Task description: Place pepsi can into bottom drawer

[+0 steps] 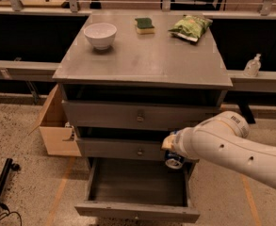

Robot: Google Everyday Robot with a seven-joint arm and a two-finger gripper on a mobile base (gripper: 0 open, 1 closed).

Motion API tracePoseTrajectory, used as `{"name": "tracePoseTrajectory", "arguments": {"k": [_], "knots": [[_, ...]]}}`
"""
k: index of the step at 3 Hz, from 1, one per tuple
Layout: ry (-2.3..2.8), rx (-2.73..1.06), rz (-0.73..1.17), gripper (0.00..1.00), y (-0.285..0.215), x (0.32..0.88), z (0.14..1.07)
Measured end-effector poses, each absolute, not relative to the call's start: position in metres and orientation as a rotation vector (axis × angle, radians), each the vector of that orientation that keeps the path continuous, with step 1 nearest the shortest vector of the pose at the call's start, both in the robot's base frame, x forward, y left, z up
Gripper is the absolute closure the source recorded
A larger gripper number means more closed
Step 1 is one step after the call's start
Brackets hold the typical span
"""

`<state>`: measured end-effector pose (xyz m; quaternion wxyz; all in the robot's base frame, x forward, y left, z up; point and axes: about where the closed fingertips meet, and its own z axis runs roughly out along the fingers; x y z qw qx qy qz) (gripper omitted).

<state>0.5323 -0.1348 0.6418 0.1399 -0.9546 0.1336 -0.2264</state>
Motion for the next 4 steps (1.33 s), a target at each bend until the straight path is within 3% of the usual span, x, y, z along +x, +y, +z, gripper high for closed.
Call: {"name": "tracePoseTrajectory", "arguments": {"k": [2,4], "knots": [[0.358,-2.762,-0.705,1.0,-0.161,0.526,0.56],[0.297,-2.707,-0.665,1.0,-0.152,0.531,0.49]]}}
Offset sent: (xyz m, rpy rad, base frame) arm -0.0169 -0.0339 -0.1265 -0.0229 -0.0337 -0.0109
